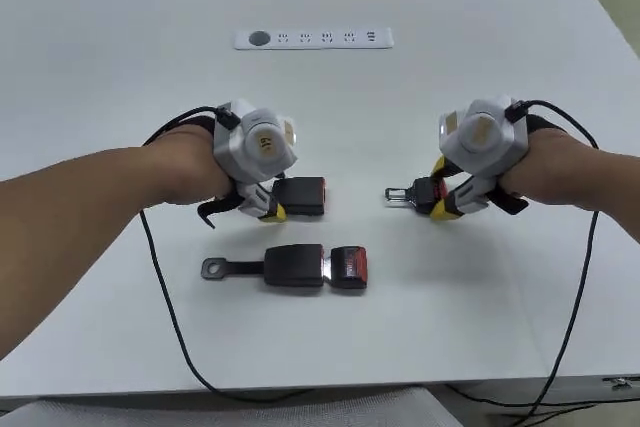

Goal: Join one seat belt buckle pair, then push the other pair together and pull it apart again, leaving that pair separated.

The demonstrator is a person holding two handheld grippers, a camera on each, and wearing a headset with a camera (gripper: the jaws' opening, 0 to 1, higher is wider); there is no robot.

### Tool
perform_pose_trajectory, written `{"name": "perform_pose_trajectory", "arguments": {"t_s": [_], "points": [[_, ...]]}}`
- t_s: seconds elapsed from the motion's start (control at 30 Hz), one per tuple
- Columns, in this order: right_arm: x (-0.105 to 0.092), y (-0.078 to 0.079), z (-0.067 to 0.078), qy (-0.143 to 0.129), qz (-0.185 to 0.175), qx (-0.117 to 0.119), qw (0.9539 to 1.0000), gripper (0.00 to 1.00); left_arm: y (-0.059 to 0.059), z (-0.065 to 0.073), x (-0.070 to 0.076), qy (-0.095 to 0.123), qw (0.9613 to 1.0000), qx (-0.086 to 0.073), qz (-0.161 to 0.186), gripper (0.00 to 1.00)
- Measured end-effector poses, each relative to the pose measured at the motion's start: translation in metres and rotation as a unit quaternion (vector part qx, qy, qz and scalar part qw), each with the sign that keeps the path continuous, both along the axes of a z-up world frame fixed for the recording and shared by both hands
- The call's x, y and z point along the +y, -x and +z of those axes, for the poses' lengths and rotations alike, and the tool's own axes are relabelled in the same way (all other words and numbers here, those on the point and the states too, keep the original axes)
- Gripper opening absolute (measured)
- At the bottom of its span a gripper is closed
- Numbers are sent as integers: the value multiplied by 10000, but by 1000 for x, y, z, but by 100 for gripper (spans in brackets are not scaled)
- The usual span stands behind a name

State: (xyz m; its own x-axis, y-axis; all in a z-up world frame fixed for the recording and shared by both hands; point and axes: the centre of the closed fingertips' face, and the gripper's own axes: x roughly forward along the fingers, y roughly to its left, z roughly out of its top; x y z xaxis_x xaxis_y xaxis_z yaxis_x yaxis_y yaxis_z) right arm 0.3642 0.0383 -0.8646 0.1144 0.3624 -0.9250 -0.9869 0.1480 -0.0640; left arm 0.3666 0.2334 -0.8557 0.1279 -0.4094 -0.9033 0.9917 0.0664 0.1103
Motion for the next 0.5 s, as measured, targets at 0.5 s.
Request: {"name": "perform_pose_trajectory", "arguments": {"t_s": [0.5], "points": [[10, 2, 3, -132, 86, 263, 9995, 34, 3, 2, -4, 112, 9999, 90, 88, 32]]}}
